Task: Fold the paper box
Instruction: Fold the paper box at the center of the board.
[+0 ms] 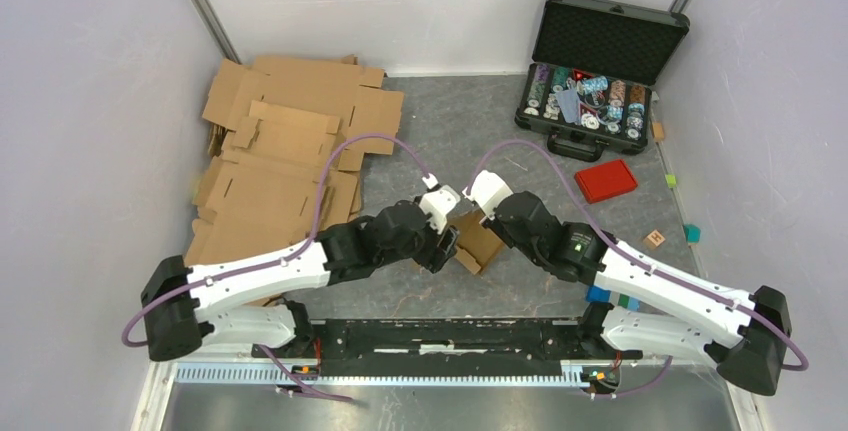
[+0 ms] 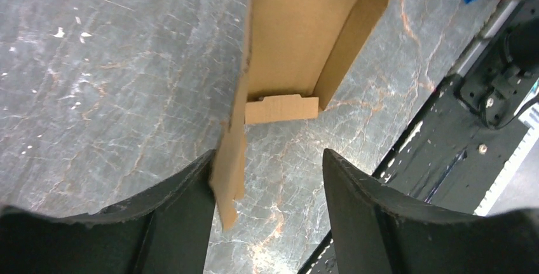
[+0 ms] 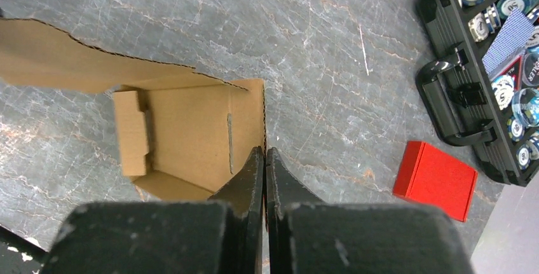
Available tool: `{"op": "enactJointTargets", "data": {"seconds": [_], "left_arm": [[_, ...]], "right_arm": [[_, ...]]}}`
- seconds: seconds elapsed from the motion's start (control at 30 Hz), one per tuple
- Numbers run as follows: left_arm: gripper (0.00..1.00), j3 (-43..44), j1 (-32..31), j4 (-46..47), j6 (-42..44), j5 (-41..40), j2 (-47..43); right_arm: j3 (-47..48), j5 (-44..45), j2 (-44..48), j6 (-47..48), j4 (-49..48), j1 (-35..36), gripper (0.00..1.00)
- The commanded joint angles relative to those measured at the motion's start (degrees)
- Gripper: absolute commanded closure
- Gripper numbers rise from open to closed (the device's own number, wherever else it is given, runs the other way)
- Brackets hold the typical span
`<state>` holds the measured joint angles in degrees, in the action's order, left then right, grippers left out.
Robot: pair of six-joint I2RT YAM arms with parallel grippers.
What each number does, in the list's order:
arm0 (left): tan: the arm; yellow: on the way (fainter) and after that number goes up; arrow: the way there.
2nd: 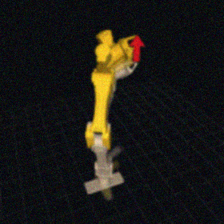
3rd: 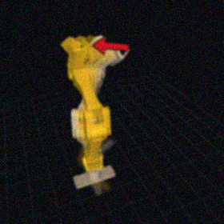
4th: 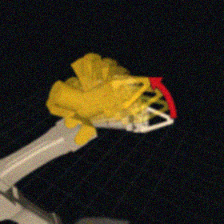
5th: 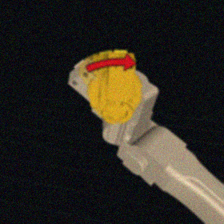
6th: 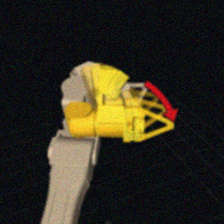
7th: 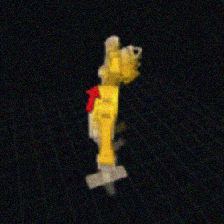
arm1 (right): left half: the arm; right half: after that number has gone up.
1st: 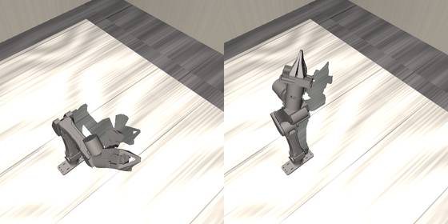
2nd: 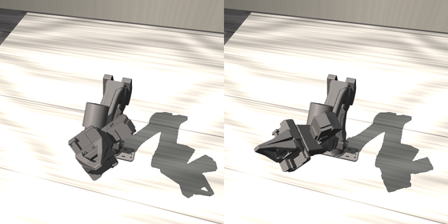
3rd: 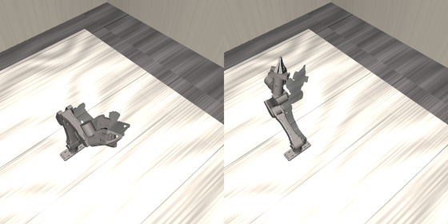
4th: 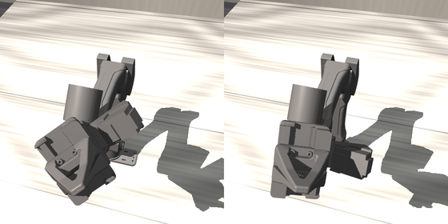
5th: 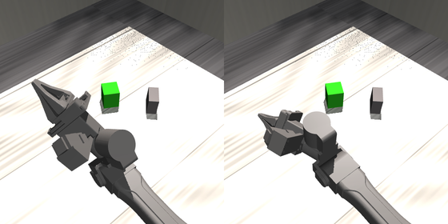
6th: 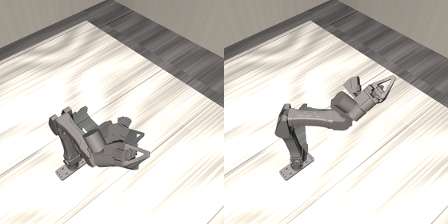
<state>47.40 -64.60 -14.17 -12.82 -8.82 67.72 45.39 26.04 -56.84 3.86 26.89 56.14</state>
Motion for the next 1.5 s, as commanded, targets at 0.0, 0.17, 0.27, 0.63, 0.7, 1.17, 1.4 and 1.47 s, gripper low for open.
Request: {"op": "enactJointTargets", "data": {"seconds": [0.0,0.17,0.27,0.63,0.7,1.17,1.4,1.47], "left_arm": [[0.30,-0.54,1.35,1.02,-4.36,-3.70,-5.56],[0.24,-1.24,2.27,-4.93,-8.98,-10.27,-12.62],[0.22,-1.80,3.43,-9.11,-13.43,-12.32,-16.11],[0.44,-14.81,3.89,-6.84,-41.97,-2.61,-21.57],[0.44,-17.33,3.36,-5.64,-46.46,-3.01,-22.09],[0.46,-24.41,-5.35,7.79,-63.11,-15.95,-13.31],[0.55,-25.54,-5.80,15.60,-66.07,-19.13,-7.73],[0.56,-25.49,-5.80,18.01,-66.75,-19.06,-5.54]], "right_arm": [[-0.56,1.46,0.30,-1.88,-0.73,-0.33,1.00],[-1.35,1.29,-0.11,-2.93,-1.66,-0.64,1.00],[-1.53,1.14,-0.16,-3.51,-2.11,-0.98,1.00],[-2.18,1.18,0.07,-6.42,-3.21,-1.42,1.00],[-2.23,1.42,0.04,-7.03,-3.18,-1.38,1.00],[-3.32,1.83,0.63,-14.96,-3.90,-1.33,1.00],[-4.07,0.63,0.53,-15.75,-4.38,-1.38,1.00],[-4.01,0.67,0.75,-15.67,-4.47,-1.33,1.00]]}}
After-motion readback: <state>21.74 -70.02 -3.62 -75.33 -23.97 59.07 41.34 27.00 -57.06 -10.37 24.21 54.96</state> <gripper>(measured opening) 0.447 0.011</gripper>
